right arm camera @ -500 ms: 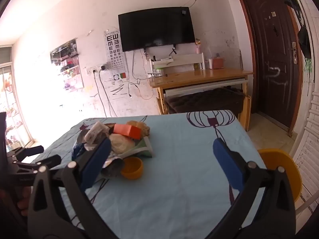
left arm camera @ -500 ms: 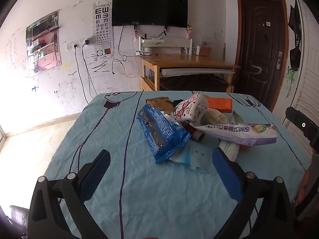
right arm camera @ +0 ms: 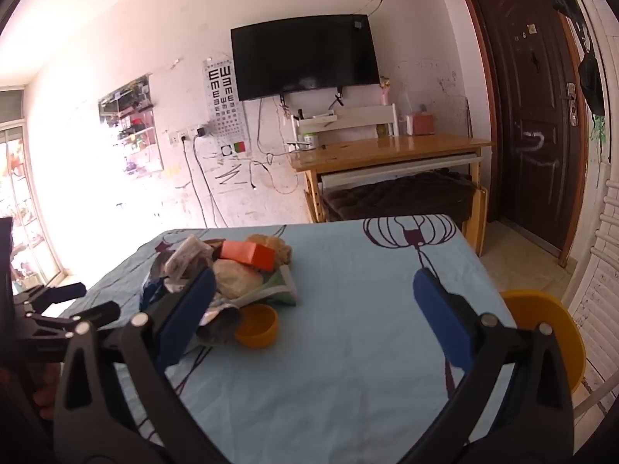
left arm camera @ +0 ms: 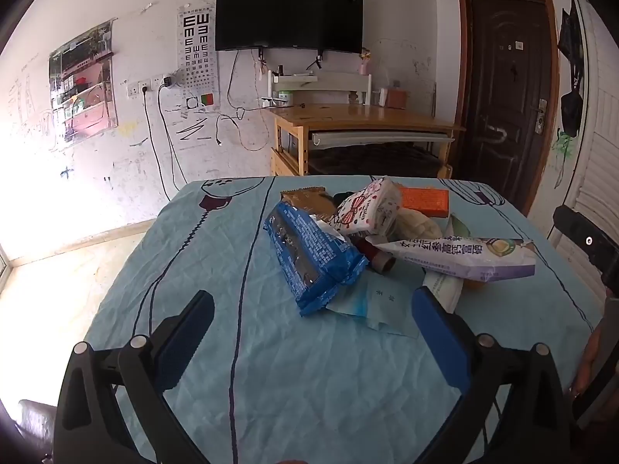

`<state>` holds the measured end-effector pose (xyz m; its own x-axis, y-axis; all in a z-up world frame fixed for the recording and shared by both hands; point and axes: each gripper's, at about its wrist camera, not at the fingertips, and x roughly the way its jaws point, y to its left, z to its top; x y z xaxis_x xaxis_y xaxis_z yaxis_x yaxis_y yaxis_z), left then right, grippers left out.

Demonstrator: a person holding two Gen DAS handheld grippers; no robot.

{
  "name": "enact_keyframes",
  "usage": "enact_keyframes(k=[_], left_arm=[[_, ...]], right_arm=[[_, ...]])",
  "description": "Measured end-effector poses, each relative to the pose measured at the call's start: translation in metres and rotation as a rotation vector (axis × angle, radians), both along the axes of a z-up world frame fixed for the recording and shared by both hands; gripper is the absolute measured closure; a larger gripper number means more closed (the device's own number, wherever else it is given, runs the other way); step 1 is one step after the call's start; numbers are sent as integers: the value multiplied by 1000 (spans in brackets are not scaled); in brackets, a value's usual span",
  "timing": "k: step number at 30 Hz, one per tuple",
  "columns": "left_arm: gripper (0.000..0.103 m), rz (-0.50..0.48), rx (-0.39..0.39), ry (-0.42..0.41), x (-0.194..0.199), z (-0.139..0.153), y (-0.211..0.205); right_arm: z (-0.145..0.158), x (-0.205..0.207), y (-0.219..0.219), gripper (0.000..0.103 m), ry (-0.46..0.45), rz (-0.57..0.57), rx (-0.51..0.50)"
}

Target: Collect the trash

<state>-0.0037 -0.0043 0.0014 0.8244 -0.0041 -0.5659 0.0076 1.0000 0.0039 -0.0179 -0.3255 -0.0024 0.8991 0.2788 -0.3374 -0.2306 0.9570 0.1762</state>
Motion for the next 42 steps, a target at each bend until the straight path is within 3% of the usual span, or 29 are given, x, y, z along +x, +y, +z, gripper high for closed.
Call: enact_keyframes(k=[17, 42], left_arm=[[6, -8, -3, 14, 6, -7, 1], [6, -9, -1, 15, 5, -9, -1]], right_arm=[[4, -11, 11, 4, -78, 61, -52], [3, -13, 11, 4, -77, 64, -48]])
